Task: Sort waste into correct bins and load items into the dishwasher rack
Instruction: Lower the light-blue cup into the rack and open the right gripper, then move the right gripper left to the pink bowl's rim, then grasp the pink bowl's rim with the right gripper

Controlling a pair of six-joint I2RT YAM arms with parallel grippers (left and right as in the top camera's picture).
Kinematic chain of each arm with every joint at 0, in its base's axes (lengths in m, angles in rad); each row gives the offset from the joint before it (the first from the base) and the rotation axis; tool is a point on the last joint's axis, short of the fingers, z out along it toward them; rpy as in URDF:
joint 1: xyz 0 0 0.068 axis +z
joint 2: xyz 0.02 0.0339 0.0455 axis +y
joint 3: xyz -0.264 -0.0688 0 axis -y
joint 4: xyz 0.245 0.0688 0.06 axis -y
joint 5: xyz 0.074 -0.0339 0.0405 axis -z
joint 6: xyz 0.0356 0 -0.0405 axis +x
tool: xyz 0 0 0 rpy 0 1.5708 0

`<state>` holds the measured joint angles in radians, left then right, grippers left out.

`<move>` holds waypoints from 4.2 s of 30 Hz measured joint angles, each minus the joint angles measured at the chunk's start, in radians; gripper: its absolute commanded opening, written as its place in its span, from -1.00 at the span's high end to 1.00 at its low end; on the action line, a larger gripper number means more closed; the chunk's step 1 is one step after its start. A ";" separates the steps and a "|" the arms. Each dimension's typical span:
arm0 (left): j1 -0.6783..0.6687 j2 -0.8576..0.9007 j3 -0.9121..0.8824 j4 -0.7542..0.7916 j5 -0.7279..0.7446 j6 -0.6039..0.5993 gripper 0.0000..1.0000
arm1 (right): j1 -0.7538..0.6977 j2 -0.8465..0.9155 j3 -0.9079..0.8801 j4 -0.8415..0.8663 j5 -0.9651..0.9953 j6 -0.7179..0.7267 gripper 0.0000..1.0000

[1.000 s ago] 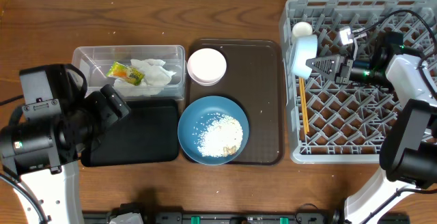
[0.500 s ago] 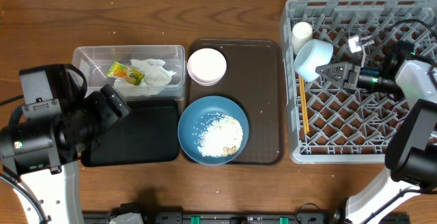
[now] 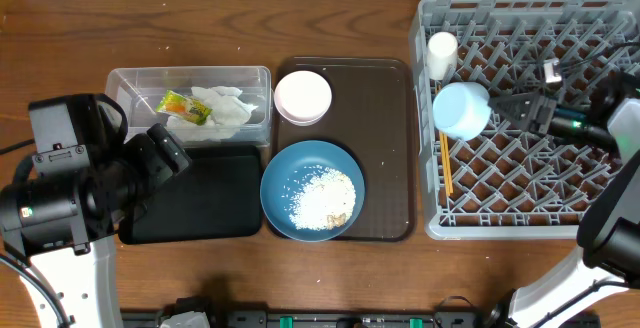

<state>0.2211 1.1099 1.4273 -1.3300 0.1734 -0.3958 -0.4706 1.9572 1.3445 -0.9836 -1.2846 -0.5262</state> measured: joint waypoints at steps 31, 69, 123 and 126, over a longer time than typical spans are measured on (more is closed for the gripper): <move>0.000 0.000 0.000 0.000 0.000 0.000 -0.83 | 0.810 -0.271 0.267 0.090 1.033 0.396 -0.98; 0.000 0.000 0.000 0.001 0.000 0.000 -0.83 | 1.179 0.185 0.267 0.525 1.138 0.307 0.41; 0.000 0.000 0.000 0.000 0.000 0.000 -0.83 | 1.118 0.221 0.267 0.461 1.188 0.288 0.15; 0.000 0.000 0.000 0.001 0.000 0.000 -0.83 | 1.118 0.219 0.267 0.462 1.188 0.291 0.14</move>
<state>0.2211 1.1099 1.4273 -1.3293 0.1738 -0.3958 0.6472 2.1765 1.6115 -0.5217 -0.0963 -0.2356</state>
